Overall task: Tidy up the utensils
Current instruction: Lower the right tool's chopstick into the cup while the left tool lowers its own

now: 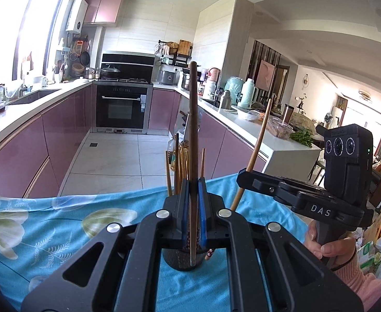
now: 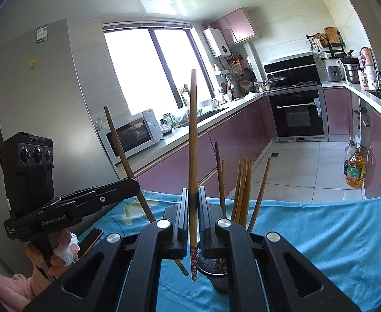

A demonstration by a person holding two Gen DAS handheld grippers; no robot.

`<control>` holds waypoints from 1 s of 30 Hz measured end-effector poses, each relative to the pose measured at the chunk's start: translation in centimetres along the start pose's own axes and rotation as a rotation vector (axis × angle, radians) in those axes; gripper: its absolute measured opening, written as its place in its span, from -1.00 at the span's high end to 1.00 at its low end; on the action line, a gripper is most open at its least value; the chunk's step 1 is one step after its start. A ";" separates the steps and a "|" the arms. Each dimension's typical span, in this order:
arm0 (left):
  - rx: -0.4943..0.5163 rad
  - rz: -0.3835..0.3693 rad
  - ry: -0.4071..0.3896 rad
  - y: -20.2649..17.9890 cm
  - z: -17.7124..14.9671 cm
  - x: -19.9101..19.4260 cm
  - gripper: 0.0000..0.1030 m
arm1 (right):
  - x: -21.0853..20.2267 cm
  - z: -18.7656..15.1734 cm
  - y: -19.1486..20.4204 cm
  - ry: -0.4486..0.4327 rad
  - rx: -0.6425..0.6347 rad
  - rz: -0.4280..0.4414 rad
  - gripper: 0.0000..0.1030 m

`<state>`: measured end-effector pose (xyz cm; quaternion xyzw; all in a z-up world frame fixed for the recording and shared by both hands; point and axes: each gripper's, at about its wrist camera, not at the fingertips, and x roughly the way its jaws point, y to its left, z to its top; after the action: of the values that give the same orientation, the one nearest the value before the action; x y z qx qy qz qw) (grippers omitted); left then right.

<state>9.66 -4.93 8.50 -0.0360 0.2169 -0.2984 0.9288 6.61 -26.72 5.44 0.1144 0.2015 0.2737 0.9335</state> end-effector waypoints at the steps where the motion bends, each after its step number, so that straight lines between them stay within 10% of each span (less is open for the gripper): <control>1: -0.002 -0.003 -0.002 0.0 0.1 0.0 0.86 | 0.1 0.1 0.0 0.000 0.000 -0.001 0.89; 30: -0.012 0.007 0.010 -0.9 0.5 0.9 0.86 | 1.4 0.3 -0.9 0.005 0.022 -0.043 0.89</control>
<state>10.04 -6.18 8.76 -0.0393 0.2235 -0.2942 0.9284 8.27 -26.72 4.98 0.1196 0.2095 0.2518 0.9372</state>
